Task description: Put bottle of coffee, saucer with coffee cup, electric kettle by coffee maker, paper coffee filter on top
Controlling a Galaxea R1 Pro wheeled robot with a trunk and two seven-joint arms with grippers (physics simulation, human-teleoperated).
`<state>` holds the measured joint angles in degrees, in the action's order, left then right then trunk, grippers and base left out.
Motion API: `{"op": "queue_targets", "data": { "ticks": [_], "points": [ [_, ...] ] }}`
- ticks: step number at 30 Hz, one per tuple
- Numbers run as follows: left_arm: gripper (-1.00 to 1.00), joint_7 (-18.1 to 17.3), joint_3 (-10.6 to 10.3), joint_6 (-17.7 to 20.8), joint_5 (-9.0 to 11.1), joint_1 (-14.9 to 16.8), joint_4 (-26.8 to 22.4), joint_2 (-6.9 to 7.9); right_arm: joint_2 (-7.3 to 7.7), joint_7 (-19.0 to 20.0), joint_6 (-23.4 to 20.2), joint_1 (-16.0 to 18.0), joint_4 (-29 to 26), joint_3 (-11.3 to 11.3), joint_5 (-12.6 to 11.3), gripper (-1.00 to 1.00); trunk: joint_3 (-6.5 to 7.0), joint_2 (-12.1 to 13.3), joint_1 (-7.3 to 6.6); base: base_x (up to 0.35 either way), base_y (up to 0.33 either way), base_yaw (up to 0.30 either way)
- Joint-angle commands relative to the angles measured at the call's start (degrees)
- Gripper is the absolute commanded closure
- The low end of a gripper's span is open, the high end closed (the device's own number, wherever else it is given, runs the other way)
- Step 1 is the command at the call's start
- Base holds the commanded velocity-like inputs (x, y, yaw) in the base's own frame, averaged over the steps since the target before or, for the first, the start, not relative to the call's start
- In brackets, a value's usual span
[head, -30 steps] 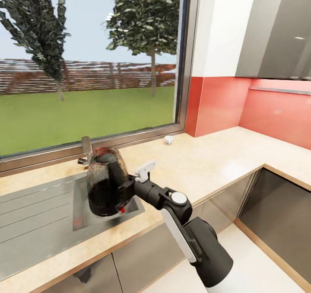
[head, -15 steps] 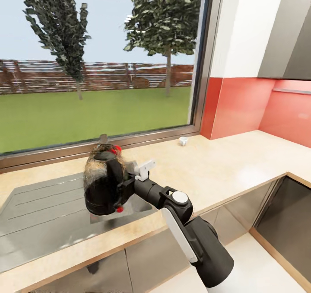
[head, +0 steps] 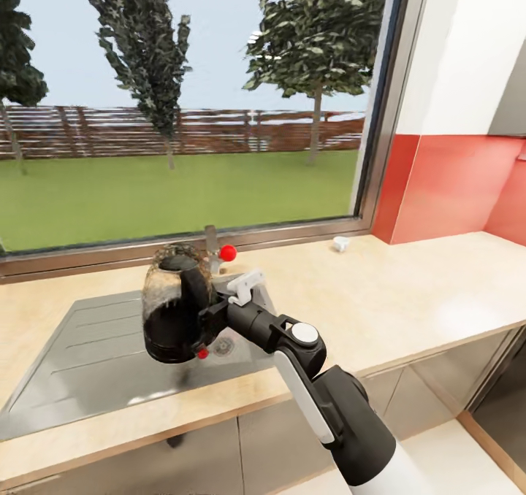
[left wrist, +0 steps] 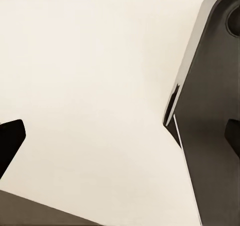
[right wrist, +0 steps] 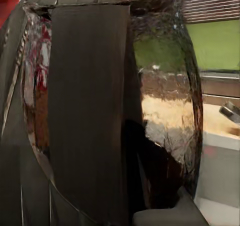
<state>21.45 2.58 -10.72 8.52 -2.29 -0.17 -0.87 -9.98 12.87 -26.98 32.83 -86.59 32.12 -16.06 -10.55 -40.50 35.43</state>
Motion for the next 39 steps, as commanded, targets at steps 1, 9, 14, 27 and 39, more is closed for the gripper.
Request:
{"op": "queue_targets", "data": {
  "ticks": [1,9,14,27,39],
  "points": [
    [-1.0,-0.01,0.23,-0.35,0.36,0.0,-0.01,-0.02,-0.02,0.05,-0.35,0.04,-0.07,-0.04,-0.46,1.0,-0.02,-0.07,0.02,0.0,0.0,0.268],
    [-1.0,-0.01,0.17,-0.35,0.36,0.0,-0.01,-0.01,-0.02,0.05,-0.35,0.04,-0.07,-0.04,-0.44,1.0,0.34,-0.07,0.02,0.0,0.0,0.268],
    [-1.0,-0.01,0.05,-0.35,0.36,-0.01,-0.01,0.07,-0.02,0.05,-0.35,0.04,-0.07,-0.04,-0.4,1.0,0.57,-0.07,0.02,0.0,0.0,0.268],
    [-1.0,-0.01,0.13,-0.27,0.46,0.0,-0.01,0.41,-0.02,0.05,-0.35,0.04,-0.07,-0.04,-0.37,1.0,1.17,-0.07,0.02,0.0,0.0,0.267],
    [-1.0,-0.01,0.14,-0.27,0.45,0.0,-0.01,0.37,-0.02,0.05,-0.32,0.04,-0.07,-0.04,-0.37,1.0,2.01,-0.07,0.02,0.0,0.0,0.172]
  ]
}}
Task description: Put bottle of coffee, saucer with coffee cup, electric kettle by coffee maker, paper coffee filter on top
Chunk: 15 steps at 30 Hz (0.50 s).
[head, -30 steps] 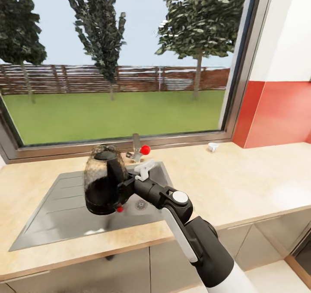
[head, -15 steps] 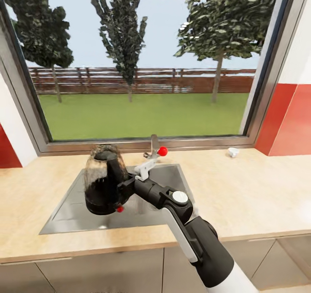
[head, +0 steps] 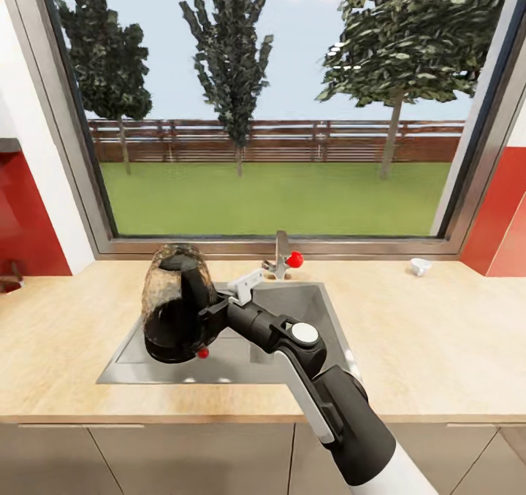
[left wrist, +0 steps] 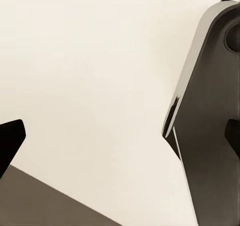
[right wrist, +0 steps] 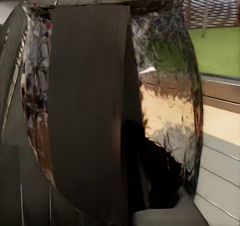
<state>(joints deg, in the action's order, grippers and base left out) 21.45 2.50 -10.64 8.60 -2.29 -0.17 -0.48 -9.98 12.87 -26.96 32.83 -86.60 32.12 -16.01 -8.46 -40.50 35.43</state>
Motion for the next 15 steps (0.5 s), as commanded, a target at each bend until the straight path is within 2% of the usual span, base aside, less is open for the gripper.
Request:
{"op": "queue_targets", "data": {
  "ticks": [1,15],
  "points": [
    [-1.0,-0.01,0.22,-0.35,0.36,0.0,-0.01,-0.03,-0.02,0.05,-0.36,0.05,-0.07,-0.04,-0.43,1.0,0.01,-0.07,0.02,0.0,0.0,0.118],
    [-1.0,-0.01,0.39,-0.35,0.38,-0.01,-0.01,-0.13,-0.02,0.05,-0.35,0.05,0.05,-0.04,-0.43,1.0,1.18,-0.07,0.02,0.0,0.0,0.117]
  ]
}}
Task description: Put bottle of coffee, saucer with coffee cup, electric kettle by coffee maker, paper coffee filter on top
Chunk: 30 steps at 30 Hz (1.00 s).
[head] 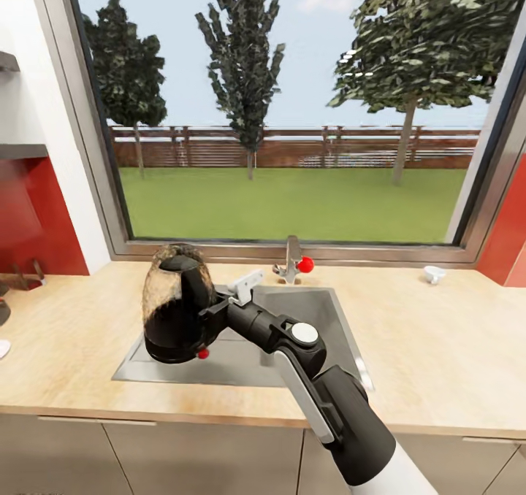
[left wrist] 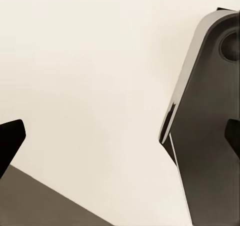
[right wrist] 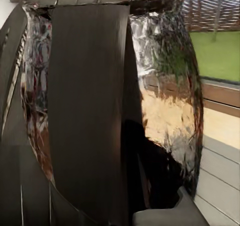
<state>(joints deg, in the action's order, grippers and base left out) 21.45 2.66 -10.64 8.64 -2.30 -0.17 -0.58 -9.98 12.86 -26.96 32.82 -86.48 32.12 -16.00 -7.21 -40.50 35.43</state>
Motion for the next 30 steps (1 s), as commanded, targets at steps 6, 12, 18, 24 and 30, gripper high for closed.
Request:
{"op": "queue_targets", "data": {
  "ticks": [6,12,18,24,30],
  "points": [
    [-1.0,-0.01,0.24,-0.36,0.33,0.01,-0.01,-0.11,-0.02,0.06,-0.38,0.05,-0.01,-0.05,-0.43,1.0,0.41,-0.07,0.02,0.0,0.0,0.133],
    [-1.0,-0.01,0.24,-0.37,0.33,0.0,-0.01,-0.12,-0.02,0.06,-0.38,0.04,-0.01,-0.04,-0.43,1.0,0.78,-0.07,0.02,0.0,0.0,0.212],
    [-1.0,-0.01,0.24,-0.42,0.33,0.01,-0.01,-0.12,-0.02,0.05,-0.38,0.05,0.02,-0.04,-0.43,1.0,1.12,-0.07,0.02,0.0,0.0,0.221],
    [-1.0,-0.01,0.24,-0.49,0.33,0.0,-0.01,-0.11,-0.02,0.03,-0.38,0.05,0.08,-0.02,-0.43,1.0,1.47,-0.07,0.02,0.0,0.0,0.221],
    [-1.0,-0.01,0.24,-0.53,0.33,-0.01,-0.01,-0.06,-0.02,0.0,-0.38,0.05,0.08,-0.03,-0.39,1.0,1.81,-0.07,0.02,0.0,0.0,0.221]
  ]
}}
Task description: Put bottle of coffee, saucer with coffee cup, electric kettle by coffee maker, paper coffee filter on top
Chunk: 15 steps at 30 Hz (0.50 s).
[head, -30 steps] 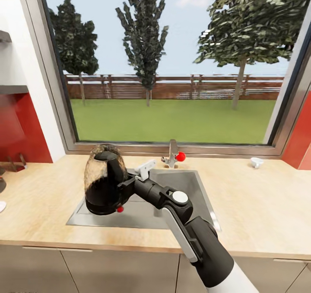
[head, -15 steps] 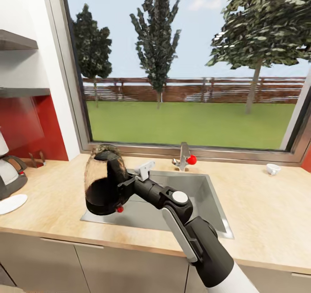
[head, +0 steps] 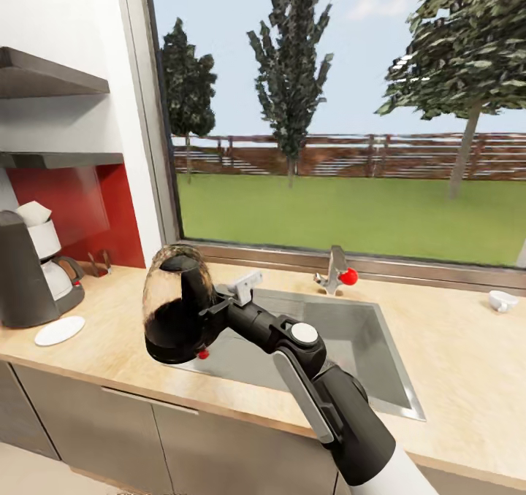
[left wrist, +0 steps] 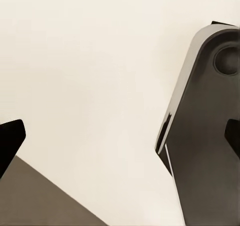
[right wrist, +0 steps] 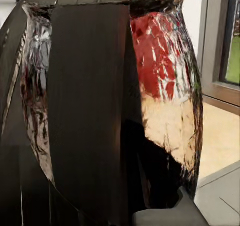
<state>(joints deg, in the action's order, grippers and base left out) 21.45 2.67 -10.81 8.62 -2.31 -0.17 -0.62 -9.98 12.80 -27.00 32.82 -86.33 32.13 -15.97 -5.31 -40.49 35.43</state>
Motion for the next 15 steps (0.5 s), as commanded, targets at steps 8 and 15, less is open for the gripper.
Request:
{"op": "queue_targets", "data": {
  "ticks": [8,15],
  "points": [
    [-1.0,-0.01,0.5,-0.35,0.6,0.03,-0.01,0.23,-0.02,0.06,-0.39,0.04,0.01,-0.05,-0.38,1.0,0.38,-0.08,0.02,0.0,0.0,0.221],
    [-1.0,-0.01,0.82,-0.41,0.78,0.03,-0.01,0.38,-0.02,0.03,-0.43,0.05,0.02,0.03,-0.38,1.0,0.78,-0.08,0.02,0.0,0.0,0.221]
  ]
}}
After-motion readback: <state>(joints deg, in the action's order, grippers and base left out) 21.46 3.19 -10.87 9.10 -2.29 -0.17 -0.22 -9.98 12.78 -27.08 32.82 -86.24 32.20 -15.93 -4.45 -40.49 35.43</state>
